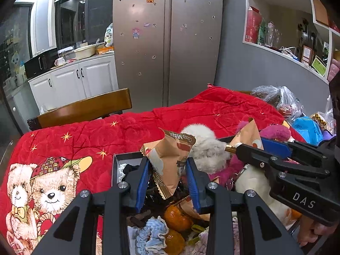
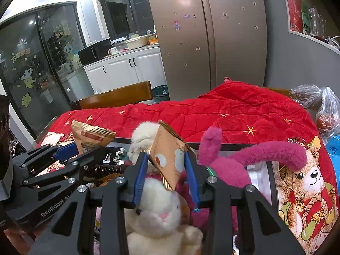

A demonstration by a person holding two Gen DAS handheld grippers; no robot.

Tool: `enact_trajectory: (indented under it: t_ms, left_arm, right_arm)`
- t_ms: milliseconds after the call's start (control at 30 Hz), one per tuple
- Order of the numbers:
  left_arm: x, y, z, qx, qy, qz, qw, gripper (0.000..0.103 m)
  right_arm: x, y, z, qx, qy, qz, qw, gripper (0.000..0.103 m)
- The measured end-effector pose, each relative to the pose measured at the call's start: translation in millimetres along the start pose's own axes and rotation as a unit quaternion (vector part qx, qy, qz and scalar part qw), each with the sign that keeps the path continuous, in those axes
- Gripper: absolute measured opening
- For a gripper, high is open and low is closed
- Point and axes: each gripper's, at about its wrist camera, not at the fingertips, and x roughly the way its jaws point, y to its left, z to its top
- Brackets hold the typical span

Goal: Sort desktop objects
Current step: 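Lower both held packets into the black box among the plush toys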

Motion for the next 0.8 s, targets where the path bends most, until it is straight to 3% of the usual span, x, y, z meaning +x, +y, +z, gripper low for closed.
enact_trajectory:
  t_ms: [800]
  left_arm:
    - [6.6,-1.0,-3.7,0.004,0.015,0.006,0.9999,0.035]
  right_arm:
    - [0.4,4.1,-0.6,-0.005,0.001,-0.003,1.0,0.037]
